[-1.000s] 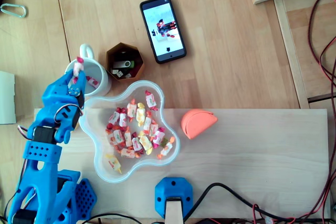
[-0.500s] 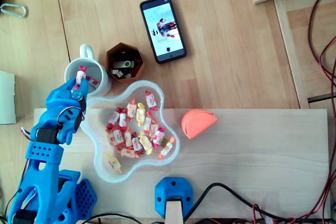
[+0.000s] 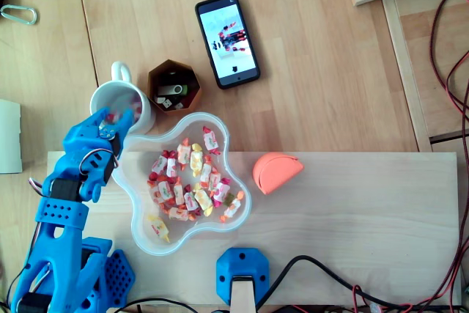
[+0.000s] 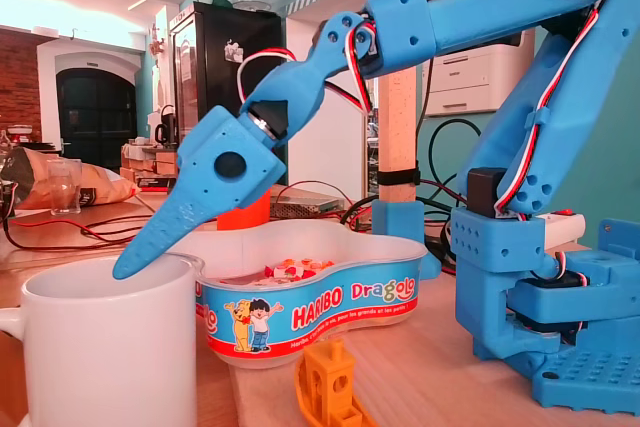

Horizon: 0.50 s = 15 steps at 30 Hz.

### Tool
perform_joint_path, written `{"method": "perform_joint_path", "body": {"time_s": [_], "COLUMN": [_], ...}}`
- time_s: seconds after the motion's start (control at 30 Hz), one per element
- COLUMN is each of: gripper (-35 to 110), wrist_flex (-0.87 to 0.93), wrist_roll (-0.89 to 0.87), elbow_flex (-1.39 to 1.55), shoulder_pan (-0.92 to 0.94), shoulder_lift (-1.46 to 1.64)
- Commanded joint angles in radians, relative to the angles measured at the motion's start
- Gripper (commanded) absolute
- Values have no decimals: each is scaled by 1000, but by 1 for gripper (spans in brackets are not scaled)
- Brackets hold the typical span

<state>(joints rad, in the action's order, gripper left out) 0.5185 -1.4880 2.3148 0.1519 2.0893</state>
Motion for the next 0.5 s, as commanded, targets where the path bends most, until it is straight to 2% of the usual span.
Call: {"method": "perform_joint_path", "body": {"time_s": [0.0,0.2,0.47], "gripper": [29,34,35], "wrist_flex": [3,3,6], "wrist_roll": [-12,-15,-32], "elbow_flex": [-18,-12,-26], "shoulder_pan": [15,15,3], "shoulder_lift": [32,32,41]}}
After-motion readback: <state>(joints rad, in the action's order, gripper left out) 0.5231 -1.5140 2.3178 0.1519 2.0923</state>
